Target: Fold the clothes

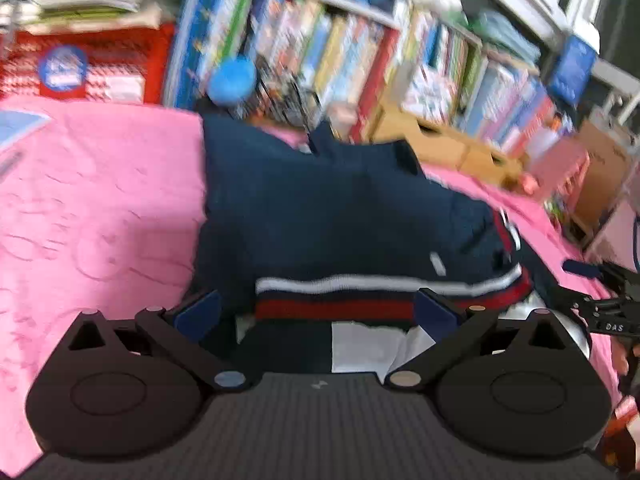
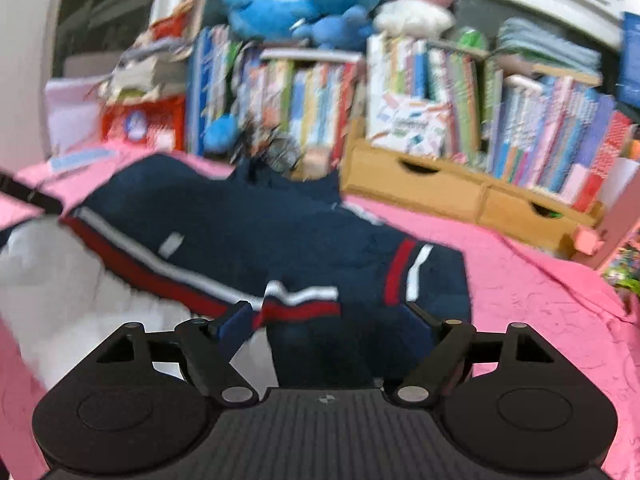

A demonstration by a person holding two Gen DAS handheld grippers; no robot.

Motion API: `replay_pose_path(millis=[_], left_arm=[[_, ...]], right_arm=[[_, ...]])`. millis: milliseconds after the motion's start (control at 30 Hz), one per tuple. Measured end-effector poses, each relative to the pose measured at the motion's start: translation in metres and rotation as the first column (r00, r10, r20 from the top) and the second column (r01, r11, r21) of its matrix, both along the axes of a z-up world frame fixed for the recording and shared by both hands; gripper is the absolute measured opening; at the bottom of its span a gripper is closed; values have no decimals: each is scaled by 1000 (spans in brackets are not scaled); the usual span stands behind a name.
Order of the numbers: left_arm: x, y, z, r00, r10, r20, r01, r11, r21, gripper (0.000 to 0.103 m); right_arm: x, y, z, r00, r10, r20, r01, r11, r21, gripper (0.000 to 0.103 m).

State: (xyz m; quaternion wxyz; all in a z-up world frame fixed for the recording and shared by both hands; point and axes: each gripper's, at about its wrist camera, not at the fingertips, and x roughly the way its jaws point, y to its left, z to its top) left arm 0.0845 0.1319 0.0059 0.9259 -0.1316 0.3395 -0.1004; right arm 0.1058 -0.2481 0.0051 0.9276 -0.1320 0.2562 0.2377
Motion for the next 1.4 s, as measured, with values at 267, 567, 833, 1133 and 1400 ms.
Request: replay_pose_path(millis=[267,567,833,1133,1400], left_arm=[[8,-16,-18,996,-71,-46,76,990,119,103],[16,-3,-17,983,-181,-38,182,983,33,103],[-14,-36,-5,999,-37,-28,41,989,140,54],[-47,-41,85,955,2,298,-36,993,109,38],[68,-74,102,886,26,463,-235,886,399,56]], right_arm=[[20,14,-21,993,106,-55,-109,993,-41,80],[40,-1,-32,985,86,-148,-75,994,76,79],[-15,13,-16,1000,-6,-30,8,997,71,16],[-37,0,73,975,-35,219,-10,979,202,14],[91,18,97,966,-137,219,78,963,258,18]])
